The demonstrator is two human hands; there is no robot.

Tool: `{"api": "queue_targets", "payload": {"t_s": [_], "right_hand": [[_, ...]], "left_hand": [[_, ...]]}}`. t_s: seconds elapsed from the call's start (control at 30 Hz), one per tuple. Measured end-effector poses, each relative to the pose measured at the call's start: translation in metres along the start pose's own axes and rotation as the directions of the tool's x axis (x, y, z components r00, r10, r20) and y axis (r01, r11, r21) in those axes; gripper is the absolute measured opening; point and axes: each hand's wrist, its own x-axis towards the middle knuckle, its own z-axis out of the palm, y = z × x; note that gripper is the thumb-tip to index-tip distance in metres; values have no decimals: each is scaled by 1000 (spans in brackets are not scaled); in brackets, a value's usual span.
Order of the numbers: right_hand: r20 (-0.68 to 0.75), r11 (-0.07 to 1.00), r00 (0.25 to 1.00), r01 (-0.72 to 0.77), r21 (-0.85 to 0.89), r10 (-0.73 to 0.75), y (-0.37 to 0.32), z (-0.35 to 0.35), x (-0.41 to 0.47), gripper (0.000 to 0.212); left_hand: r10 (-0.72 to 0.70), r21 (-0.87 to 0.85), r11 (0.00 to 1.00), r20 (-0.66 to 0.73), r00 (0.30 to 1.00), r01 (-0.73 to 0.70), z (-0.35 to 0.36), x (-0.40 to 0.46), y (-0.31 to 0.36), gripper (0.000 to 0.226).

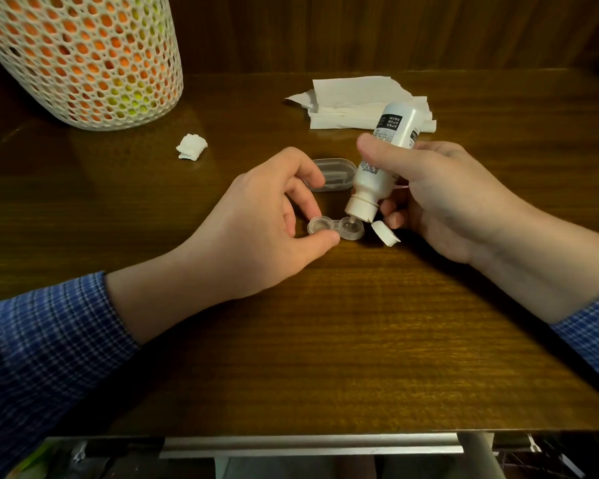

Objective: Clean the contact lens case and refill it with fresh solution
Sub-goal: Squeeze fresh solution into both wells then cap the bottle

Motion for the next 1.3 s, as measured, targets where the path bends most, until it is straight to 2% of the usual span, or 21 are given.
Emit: {"api": "queue_targets", "payload": {"t_s": [1.3], "right_hand": [[22, 999, 1000, -11, 47, 10, 1, -3, 5, 24]], "left_hand": [[-8, -7, 1000, 10, 1000, 8, -1, 0, 2, 50]]}}
